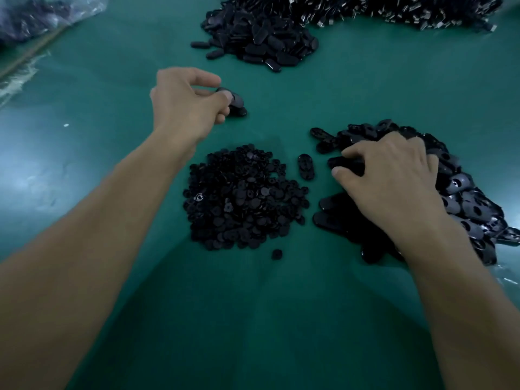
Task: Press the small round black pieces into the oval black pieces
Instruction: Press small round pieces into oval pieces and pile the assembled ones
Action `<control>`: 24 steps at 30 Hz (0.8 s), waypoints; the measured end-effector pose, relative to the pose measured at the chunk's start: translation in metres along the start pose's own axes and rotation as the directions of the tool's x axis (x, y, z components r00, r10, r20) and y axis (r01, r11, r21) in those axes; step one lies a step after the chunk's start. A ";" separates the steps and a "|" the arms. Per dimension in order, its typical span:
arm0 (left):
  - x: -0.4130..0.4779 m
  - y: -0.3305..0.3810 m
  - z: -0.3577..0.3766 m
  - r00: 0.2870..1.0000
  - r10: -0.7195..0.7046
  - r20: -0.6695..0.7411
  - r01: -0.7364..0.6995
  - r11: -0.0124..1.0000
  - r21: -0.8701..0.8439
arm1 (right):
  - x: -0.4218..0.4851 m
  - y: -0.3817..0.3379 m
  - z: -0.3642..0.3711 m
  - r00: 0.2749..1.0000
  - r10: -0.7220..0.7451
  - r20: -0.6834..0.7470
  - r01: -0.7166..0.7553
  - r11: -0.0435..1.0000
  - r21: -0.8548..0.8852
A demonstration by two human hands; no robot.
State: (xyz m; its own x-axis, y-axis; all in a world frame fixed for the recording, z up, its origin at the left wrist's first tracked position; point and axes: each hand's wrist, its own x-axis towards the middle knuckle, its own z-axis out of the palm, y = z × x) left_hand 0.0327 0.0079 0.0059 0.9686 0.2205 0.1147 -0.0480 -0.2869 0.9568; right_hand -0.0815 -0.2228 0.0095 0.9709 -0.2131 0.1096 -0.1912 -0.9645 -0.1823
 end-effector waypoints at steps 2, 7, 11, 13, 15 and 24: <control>0.008 -0.005 0.003 1.000 -0.004 -0.012 0.005 0.997 0.074 | 0.000 0.000 0.001 1.000 -0.013 -0.027 0.014 1.000 0.018; 0.013 -0.017 0.011 0.999 0.040 -0.006 -0.037 0.966 0.257 | 0.001 -0.001 0.002 0.998 -0.022 -0.064 0.025 0.999 0.047; 0.014 -0.019 0.013 0.996 0.089 0.016 -0.089 0.926 0.367 | 0.000 -0.002 0.000 0.995 -0.027 -0.096 0.040 0.990 0.132; 0.014 -0.019 0.015 0.994 0.106 0.013 -0.102 0.911 0.399 | -0.001 -0.003 -0.001 0.994 -0.030 -0.108 0.046 0.987 0.153; 0.017 -0.020 0.015 0.993 0.117 -0.006 -0.104 0.905 0.412 | -0.002 -0.004 -0.002 0.993 -0.032 -0.117 0.051 0.985 0.167; -0.002 -0.008 0.017 0.985 0.171 -0.001 -0.159 0.915 0.370 | -0.004 -0.007 -0.003 0.988 0.018 -0.154 0.015 0.977 0.213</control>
State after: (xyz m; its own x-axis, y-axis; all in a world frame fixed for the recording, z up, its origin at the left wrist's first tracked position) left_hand 0.0353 -0.0059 -0.0062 0.9459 0.1690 0.2770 -0.1075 -0.6424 0.7588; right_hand -0.0843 -0.2161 0.0134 0.9335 -0.2520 0.2553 -0.1412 -0.9124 -0.3842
